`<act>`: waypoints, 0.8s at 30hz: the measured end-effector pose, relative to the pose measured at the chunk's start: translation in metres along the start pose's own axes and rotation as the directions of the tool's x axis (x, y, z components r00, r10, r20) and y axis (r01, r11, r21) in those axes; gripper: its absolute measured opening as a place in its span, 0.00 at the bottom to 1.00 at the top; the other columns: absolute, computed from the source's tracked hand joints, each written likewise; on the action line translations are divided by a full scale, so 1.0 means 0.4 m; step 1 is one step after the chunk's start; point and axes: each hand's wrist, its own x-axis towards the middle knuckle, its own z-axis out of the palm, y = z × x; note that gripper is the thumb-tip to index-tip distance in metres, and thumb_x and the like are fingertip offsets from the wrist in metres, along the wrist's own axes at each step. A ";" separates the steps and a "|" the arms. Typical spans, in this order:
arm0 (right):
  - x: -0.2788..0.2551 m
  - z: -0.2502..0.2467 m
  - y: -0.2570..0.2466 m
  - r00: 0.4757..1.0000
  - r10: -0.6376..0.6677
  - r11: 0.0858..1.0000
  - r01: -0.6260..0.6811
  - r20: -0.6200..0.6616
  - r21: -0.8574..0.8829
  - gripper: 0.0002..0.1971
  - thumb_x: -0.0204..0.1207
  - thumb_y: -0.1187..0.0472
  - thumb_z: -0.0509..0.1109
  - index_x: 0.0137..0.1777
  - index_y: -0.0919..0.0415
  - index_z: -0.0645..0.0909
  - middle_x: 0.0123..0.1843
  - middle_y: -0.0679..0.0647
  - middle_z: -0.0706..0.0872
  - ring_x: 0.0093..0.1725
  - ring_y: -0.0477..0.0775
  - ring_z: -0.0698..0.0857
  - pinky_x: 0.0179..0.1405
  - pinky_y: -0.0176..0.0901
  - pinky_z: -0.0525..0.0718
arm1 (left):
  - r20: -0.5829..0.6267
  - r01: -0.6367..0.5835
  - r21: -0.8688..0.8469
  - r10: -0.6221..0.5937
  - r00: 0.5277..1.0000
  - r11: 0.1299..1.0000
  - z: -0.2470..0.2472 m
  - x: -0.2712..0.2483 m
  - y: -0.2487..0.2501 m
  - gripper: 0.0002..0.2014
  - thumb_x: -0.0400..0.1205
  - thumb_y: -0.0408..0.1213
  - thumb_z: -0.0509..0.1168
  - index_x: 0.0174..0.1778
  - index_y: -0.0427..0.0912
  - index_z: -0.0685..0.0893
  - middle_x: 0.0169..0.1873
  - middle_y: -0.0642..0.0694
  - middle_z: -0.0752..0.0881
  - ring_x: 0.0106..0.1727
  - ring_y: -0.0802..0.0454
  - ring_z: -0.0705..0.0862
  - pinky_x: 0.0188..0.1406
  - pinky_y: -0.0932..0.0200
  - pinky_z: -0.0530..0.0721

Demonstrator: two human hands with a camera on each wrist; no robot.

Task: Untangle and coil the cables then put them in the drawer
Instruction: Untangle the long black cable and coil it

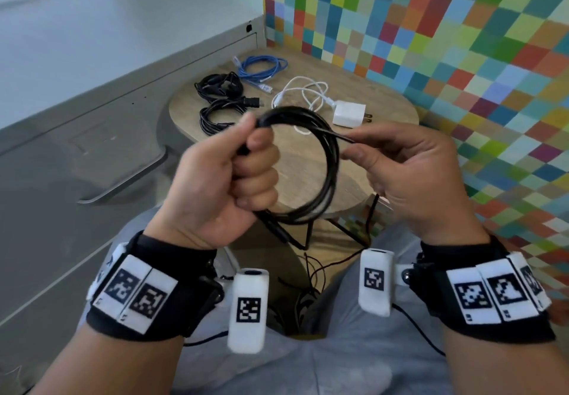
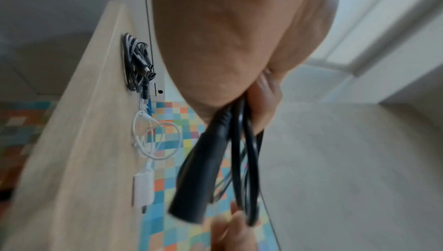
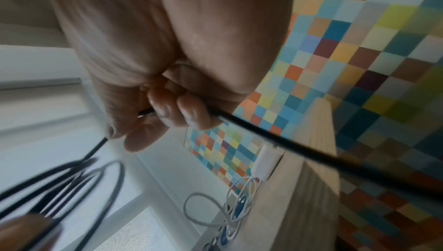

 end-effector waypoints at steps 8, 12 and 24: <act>0.009 -0.060 0.028 0.990 0.071 0.976 -0.094 -0.122 -0.197 0.05 0.76 0.61 0.81 0.51 0.53 0.93 0.35 0.47 0.92 0.29 0.41 0.85 0.33 0.33 0.82 | 0.059 -0.368 -0.478 0.448 0.892 0.797 -0.090 -0.058 0.131 0.17 0.94 0.44 0.50 0.46 0.39 0.76 0.25 0.50 0.64 0.23 0.53 0.61 0.23 0.57 0.60; -0.001 -0.016 0.013 0.992 0.101 0.870 -0.122 -0.070 -0.478 0.05 0.77 0.59 0.82 0.49 0.47 0.93 0.35 0.38 0.91 0.36 0.37 0.88 0.35 0.25 0.80 | -0.253 -0.506 0.304 0.581 0.774 0.807 -0.025 -0.045 0.101 0.17 0.93 0.47 0.50 0.40 0.50 0.74 0.23 0.57 0.64 0.21 0.58 0.58 0.20 0.61 0.61; -0.039 0.099 -0.049 0.933 -0.062 0.783 0.267 0.356 -0.562 0.05 0.75 0.66 0.81 0.46 0.56 0.94 0.38 0.42 0.89 0.36 0.37 0.82 0.40 0.24 0.74 | 0.034 -0.076 0.994 0.461 0.887 0.073 0.046 0.004 -0.055 0.12 0.92 0.44 0.57 0.45 0.46 0.76 0.38 0.53 0.84 0.40 0.58 0.82 0.38 0.58 0.76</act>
